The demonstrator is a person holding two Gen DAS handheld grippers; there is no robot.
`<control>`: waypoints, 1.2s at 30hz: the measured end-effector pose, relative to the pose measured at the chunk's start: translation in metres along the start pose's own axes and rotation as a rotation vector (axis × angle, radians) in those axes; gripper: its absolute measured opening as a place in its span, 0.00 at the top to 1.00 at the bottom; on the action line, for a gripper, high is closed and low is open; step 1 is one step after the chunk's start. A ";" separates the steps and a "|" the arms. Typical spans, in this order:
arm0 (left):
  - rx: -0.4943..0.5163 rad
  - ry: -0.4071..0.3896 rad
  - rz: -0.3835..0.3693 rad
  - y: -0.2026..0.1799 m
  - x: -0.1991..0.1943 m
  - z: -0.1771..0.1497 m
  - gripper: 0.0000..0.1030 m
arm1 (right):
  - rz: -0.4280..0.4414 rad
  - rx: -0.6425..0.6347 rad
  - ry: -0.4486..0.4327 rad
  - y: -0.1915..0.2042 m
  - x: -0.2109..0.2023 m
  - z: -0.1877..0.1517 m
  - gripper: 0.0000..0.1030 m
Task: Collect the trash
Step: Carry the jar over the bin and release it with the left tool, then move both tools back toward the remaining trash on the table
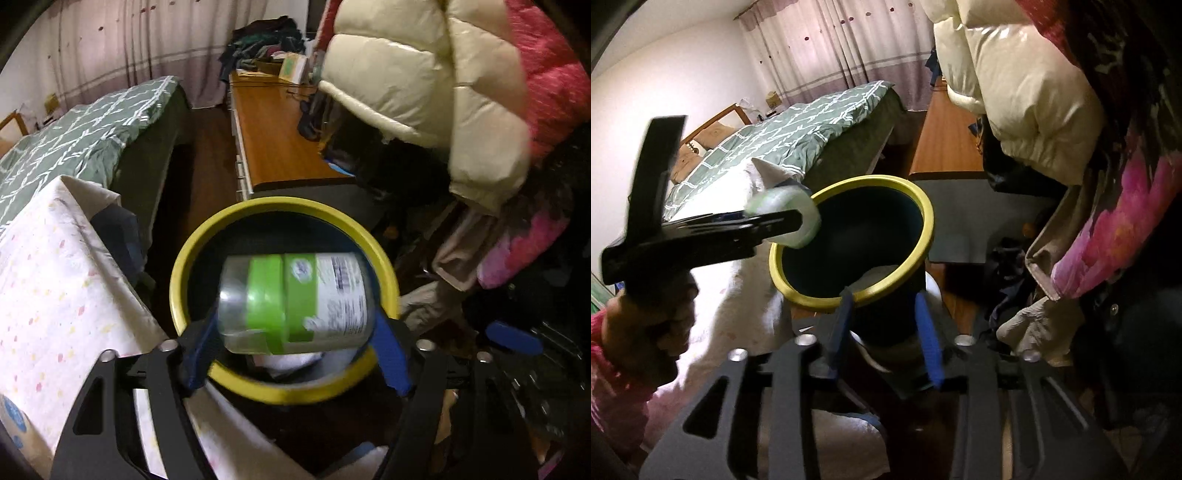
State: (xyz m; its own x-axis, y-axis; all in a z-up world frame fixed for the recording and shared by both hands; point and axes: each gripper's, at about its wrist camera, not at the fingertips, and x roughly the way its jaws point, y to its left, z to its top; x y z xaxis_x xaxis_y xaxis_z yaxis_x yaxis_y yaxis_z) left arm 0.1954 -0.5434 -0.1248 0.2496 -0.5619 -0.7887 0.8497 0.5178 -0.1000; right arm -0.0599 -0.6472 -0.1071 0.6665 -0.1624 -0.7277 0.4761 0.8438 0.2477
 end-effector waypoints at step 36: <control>-0.478 -0.375 0.737 0.296 -0.337 -0.270 0.08 | 0.267 -0.422 0.030 0.286 0.047 0.026 0.61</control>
State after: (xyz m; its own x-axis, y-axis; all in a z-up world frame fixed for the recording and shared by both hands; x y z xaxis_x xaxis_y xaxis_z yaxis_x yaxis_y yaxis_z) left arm 0.2374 -0.0267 -0.0526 0.8493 -0.1161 -0.5150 0.1602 0.9862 0.0418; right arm 0.1223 -0.4265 -0.0538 0.7133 0.0969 -0.6941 0.0136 0.9883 0.1520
